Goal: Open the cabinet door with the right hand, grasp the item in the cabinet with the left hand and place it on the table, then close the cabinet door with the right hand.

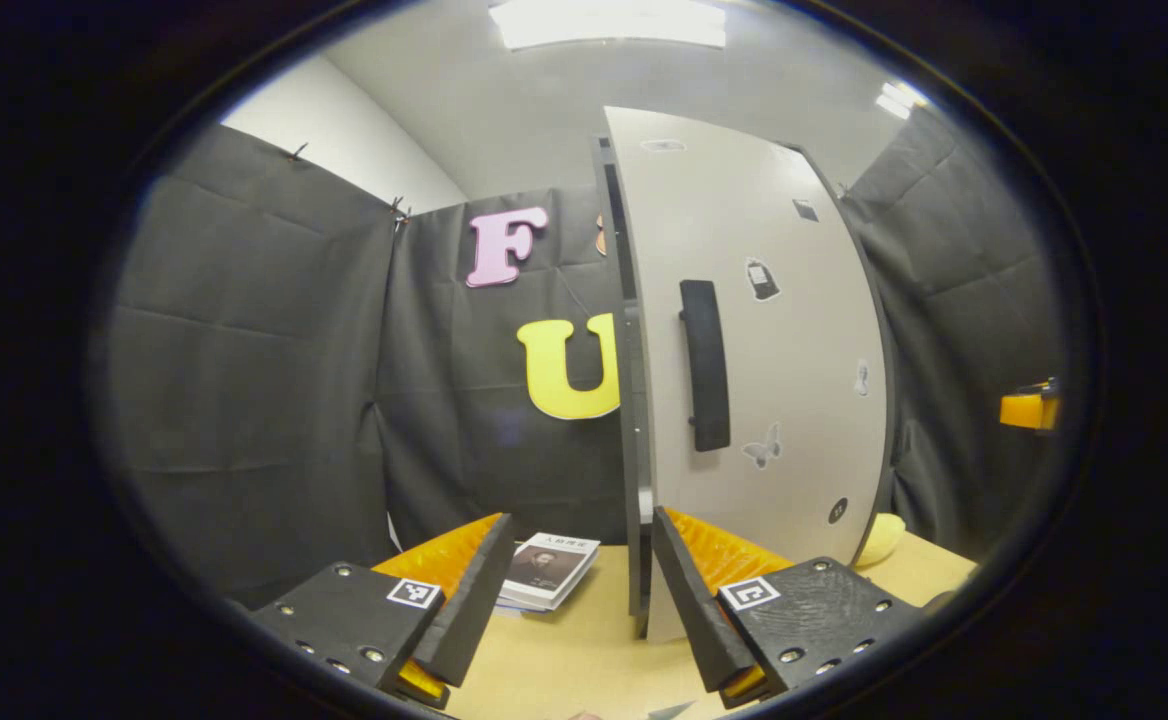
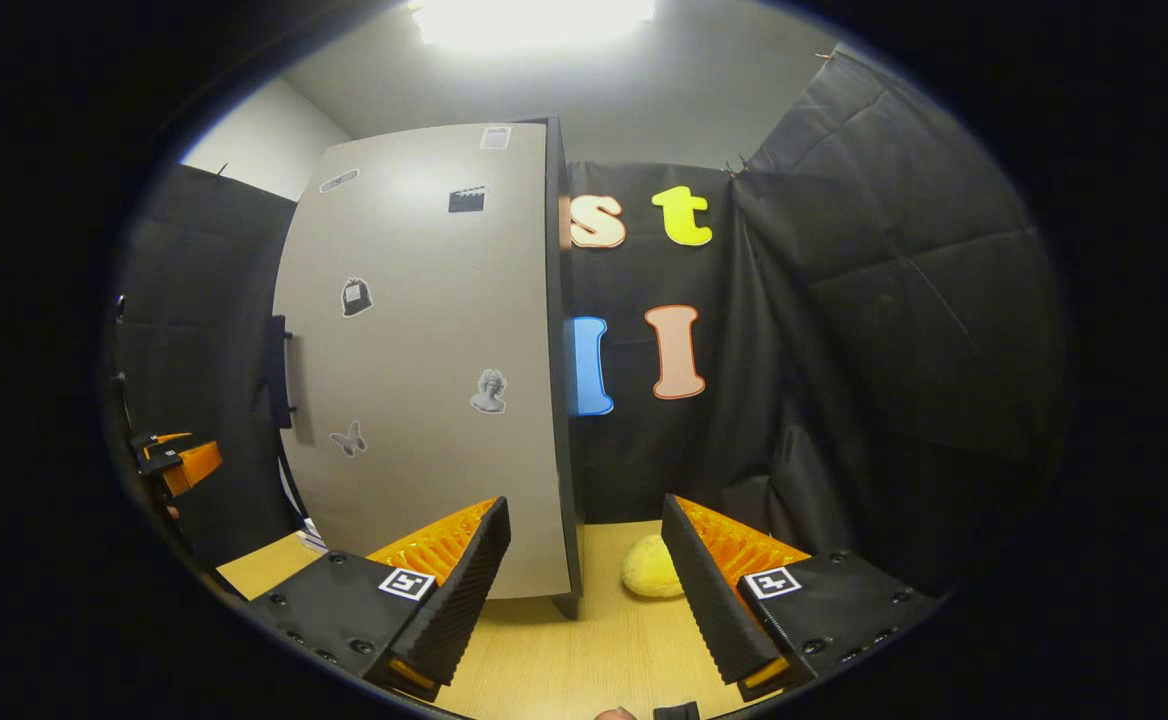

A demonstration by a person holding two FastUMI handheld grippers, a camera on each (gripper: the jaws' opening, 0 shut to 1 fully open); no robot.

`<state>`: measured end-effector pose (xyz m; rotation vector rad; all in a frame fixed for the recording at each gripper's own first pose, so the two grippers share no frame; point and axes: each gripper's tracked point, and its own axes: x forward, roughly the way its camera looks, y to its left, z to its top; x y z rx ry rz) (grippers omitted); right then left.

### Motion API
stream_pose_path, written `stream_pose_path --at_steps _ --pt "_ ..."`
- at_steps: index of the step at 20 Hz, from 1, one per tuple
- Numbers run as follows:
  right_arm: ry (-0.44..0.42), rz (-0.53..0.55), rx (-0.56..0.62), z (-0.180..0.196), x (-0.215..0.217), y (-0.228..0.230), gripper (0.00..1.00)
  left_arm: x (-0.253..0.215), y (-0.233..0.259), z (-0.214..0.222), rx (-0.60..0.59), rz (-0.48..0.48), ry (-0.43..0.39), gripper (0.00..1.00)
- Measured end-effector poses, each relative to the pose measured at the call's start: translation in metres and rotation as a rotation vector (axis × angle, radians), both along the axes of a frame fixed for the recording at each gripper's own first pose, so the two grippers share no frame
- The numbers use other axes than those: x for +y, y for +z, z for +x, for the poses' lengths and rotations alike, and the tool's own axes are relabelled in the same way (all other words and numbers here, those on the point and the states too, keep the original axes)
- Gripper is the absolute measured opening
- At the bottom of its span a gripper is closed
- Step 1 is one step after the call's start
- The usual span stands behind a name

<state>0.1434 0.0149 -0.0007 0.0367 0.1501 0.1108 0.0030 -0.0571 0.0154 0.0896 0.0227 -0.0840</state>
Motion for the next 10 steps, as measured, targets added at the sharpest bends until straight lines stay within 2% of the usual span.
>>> stream_pose_path --at_steps 3,4,9,10 --pt "0.007 0.008 0.008 0.0018 -0.0030 -0.0049 0.93 -0.0050 -0.0023 -0.0030 0.002 0.009 0.003 0.84" --pt "0.008 0.009 0.006 0.0020 -0.0031 -0.0046 0.96 -0.0049 -0.0025 -0.0044 0.002 0.011 0.004 0.84" --pt "0.014 0.005 -0.002 0.0018 -0.0022 -0.0024 0.96 -0.0008 -0.0030 -0.0064 0.000 0.008 0.021 0.83" --pt "0.016 0.005 -0.003 0.0020 -0.0011 -0.0019 0.96 0.0001 -0.0037 -0.0068 0.000 0.007 0.025 0.86"
